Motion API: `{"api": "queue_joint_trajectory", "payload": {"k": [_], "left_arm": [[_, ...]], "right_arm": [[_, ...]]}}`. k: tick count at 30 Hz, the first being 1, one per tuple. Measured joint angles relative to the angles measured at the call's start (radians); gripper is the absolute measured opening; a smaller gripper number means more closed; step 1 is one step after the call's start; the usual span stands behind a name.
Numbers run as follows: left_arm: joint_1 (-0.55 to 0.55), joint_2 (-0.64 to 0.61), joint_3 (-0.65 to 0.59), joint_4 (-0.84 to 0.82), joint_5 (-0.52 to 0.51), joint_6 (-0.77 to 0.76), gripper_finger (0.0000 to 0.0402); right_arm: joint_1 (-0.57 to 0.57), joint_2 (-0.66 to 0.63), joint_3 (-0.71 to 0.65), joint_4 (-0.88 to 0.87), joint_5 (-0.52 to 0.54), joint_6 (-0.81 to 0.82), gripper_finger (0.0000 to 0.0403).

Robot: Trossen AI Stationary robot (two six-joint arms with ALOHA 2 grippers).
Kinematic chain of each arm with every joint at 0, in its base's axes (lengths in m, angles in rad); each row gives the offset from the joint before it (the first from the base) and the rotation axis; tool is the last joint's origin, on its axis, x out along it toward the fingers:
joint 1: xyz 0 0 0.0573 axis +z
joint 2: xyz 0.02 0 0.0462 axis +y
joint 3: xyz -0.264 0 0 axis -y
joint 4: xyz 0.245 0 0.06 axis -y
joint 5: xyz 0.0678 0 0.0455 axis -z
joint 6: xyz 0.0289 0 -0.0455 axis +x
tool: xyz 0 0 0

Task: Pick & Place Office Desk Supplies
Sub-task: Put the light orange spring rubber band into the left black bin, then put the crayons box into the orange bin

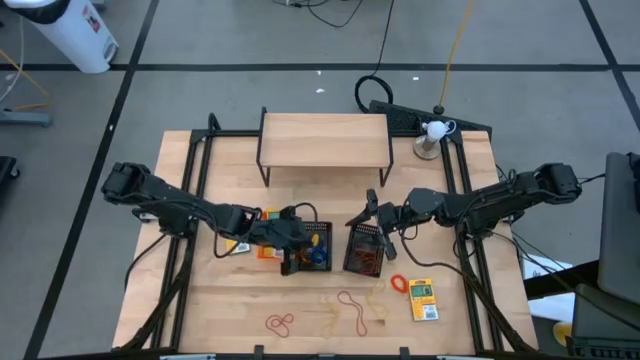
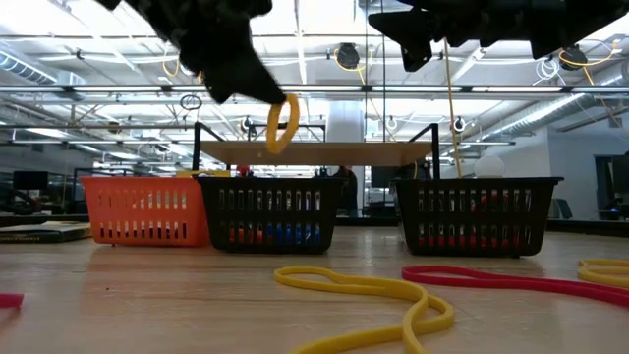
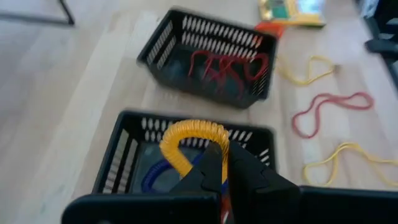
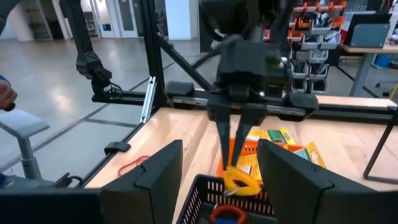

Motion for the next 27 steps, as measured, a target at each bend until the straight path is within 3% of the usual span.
{"api": "queue_joint_trajectory", "payload": {"k": [14,27], "left_arm": [[0.003,0.0,-0.029,0.047,0.047,0.007,0.0012],[0.012,0.0,-0.029,0.047,0.091,-0.018,0.01]], "right_arm": [[0.0,0.0,0.0,-0.024,0.0,-0.023,0.0196],[0.0,0.0,0.0,-0.024,0.0,-0.026,0.0196]]}}
